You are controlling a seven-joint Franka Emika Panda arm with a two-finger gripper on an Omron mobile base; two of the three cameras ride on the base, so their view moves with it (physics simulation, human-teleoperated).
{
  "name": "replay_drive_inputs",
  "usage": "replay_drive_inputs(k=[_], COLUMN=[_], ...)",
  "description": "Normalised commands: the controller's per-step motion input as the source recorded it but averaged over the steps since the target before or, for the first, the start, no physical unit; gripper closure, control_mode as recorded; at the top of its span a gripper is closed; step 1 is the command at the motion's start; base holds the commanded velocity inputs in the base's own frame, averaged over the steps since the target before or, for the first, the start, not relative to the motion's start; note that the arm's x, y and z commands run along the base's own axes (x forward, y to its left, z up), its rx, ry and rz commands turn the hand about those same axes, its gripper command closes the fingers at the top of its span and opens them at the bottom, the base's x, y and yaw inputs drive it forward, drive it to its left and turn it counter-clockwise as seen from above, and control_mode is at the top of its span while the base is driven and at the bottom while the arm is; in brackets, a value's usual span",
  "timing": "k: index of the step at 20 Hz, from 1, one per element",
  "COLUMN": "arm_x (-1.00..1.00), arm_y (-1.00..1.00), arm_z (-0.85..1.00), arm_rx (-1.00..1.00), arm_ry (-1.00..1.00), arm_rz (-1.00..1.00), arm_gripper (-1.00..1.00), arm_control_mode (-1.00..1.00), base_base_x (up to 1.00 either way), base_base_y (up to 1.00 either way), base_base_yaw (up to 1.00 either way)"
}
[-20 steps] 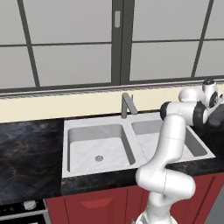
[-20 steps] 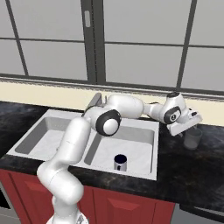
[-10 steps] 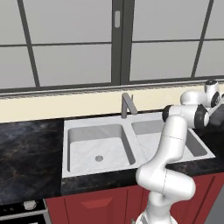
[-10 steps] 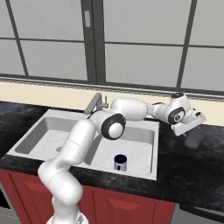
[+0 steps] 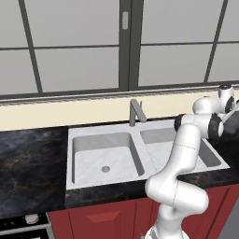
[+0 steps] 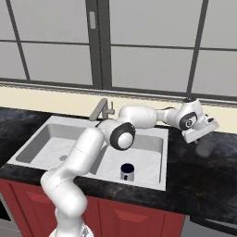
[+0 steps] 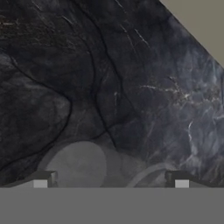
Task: Move any existing items from the left basin to the right basin for drying. Then move the glass cup from the counter to the left basin of the sink for washing.
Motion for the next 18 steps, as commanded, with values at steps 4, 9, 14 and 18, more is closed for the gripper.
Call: replay_drive_inputs(k=[4,9,14,18], arm_x=[-0.16,-0.10,-0.08,-0.13], arm_y=[0.10,0.22,0.50,0.55], arm_z=[-0.55,-0.12,0.00,0.00], arm_rx=[0.03,0.06,0.07,0.06], arm_ry=[0.00,-0.02,-0.03,-0.07], arm_rz=[0.00,0.00,0.00,0.00], arm_gripper=[1.00,1.00,1.00,1.00], arm_control_mode=[-1.00,-1.00,-1.00,-1.00], base_base_x=[0.00,0.00,0.00,0.00], base_base_y=[0.00,0.00,0.00,0.00], base_base_yaw=[0.00,0.00,0.00,0.00])
